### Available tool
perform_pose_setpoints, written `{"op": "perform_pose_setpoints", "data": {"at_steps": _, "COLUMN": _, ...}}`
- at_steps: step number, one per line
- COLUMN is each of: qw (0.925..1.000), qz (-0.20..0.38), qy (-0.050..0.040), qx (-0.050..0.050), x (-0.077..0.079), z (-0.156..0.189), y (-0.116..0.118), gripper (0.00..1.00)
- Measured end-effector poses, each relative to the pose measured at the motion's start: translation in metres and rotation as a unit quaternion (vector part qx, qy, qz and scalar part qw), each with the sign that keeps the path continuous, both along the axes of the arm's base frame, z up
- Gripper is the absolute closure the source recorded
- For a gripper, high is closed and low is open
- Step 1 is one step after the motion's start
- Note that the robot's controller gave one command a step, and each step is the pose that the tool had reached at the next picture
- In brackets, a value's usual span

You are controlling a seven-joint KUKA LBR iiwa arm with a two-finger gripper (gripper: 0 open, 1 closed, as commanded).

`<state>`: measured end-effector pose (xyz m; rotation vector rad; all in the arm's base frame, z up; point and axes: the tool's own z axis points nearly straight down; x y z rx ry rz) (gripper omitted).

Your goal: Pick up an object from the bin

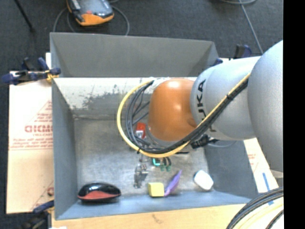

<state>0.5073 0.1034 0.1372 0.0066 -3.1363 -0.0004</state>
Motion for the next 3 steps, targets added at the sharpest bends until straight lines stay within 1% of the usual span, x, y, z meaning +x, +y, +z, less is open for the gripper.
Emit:
{"op": "perform_pose_setpoints", "data": {"at_steps": 1, "qw": 1.0000, "qz": -0.002, "qy": -0.0036, "qx": 0.001, "x": 0.002, "z": 0.003, "y": 0.000, "gripper": 0.00}}
{"op": "perform_pose_setpoints", "data": {"at_steps": 2, "qw": 0.9980, "qz": -0.063, "qy": -0.0058, "qx": 0.000, "x": -0.021, "z": -0.047, "y": 0.057, "gripper": 0.00}}
{"op": "perform_pose_setpoints", "data": {"at_steps": 3, "qw": 0.9984, "qz": 0.057, "qy": -0.0031, "qx": 0.000, "x": -0.023, "z": -0.041, "y": 0.079, "gripper": 0.00}}
